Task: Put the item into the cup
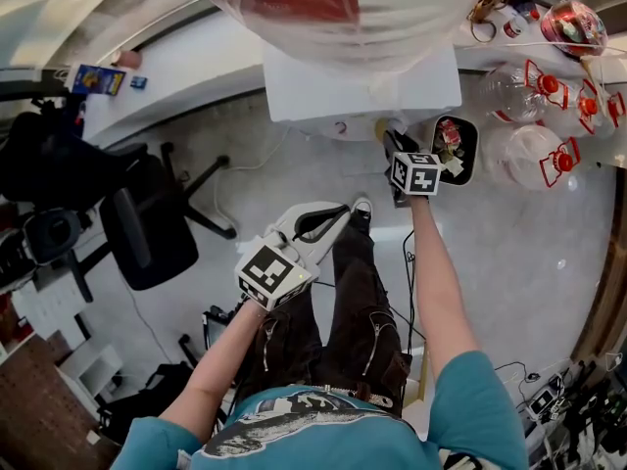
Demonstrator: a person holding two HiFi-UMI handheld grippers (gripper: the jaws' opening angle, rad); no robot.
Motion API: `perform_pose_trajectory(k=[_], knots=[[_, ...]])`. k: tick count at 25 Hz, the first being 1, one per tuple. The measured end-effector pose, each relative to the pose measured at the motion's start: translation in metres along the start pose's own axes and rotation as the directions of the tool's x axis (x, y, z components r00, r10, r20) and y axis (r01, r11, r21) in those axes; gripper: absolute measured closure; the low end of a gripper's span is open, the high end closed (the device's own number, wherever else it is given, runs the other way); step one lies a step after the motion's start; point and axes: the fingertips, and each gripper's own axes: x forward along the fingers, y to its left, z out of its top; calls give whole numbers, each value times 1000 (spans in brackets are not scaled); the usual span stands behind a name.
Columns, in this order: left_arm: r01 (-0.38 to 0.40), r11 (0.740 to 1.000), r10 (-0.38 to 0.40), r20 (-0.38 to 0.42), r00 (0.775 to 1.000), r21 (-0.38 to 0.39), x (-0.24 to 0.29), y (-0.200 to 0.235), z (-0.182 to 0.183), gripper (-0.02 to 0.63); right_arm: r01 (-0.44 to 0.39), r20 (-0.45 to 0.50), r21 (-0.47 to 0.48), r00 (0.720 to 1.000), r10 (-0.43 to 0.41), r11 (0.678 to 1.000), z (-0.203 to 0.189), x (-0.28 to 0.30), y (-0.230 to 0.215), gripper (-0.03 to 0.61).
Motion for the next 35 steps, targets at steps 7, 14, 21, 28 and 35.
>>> perform_pose_trajectory(k=[7,14,21,28,35], knots=[[11,1000,-11,2,1000,14,-1,-1,1,609,-11,-2,0,1000,11,1000,0,-5,4,460],[19,999,-20,4,1000,31,-3,-4,5,609,-47,-15,-11,999,47,999,-2,-19,15,459],[24,998,-25,12,1000,62,-5,-4,9,609,-87,25,-7,996,87,996,12,-66,46,473],[19,992,-24,38,999,126,-16,-2,22,609,-139,121,1,983,138,990,30,-129,95,479],[21,988,-29,49,998,151,-40,-5,31,609,-176,214,-37,960,180,984,56,-183,142,479]])
